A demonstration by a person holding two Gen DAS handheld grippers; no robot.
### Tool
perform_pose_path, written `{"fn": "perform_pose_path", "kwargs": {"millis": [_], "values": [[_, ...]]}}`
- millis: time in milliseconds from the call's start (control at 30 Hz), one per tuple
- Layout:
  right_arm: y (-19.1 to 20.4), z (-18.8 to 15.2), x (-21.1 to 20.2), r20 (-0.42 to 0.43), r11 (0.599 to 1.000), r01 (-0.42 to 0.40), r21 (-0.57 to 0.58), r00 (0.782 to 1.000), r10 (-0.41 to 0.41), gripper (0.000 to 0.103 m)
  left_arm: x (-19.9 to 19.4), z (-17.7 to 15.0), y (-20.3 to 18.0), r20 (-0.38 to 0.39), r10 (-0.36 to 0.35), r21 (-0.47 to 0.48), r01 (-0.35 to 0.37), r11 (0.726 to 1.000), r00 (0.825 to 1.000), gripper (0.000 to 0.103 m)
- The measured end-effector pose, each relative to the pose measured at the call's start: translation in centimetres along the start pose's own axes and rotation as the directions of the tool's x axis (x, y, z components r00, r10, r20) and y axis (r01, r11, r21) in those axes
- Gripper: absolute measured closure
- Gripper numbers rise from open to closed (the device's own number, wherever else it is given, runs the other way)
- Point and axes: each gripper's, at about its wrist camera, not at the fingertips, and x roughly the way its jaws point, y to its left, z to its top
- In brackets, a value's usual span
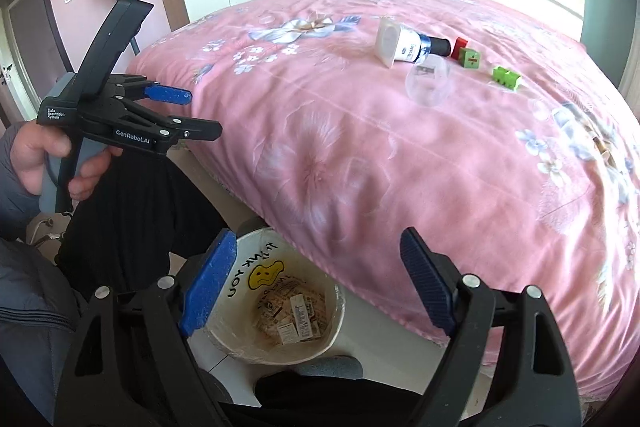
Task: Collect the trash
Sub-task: 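Move both tools back over the bed toward the yogurt cup and green block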
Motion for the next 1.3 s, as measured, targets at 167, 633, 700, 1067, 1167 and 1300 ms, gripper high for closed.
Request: {"fn": "perform_pose_path", "kwargs": {"millis": [167,633,700,1067,1167,1300], "values": [[-1.9,0.9,-1.1,0.027,0.999,0.021,0.030,0.999,-0.022,0.020,-0.6,2.1,0.3,0.031,0.012,0.002,-0.012,1.000,0.999,0.008],[-5.7,1.8,-0.7,0.009,0.998,0.034,0.045,0.999,-0.035,0.020,-0.6,5.8,-0.1,0.072,0.006,0.061,-0.011,0.998,0.997,0.008],[-6.4,1.9,-0.6,0.012,0.998,0.036,0.052,0.999,-0.037,0.020,-0.5,6.1,-0.2,0.076,0.009,0.072,-0.015,0.997,0.997,0.008],[-10.9,4.0,1.1,-0.014,0.998,0.063,0.030,0.998,-0.063,0.020,1.1,7.9,-0.2,0.064,-0.013,0.080,0.008,0.997,0.998,0.008],[-12.4,4.9,1.6,-0.017,0.997,0.075,0.017,0.997,-0.075,0.020,1.8,8.5,-0.4,0.063,-0.016,0.092,0.010,0.996,0.998,0.008],[-14.4,6.1,2.4,-0.030,0.996,0.085,0.004,0.996,-0.085,0.020,2.7,9.6,-0.7,0.058,-0.024,0.109,0.017,0.994,0.998,0.008]]}}
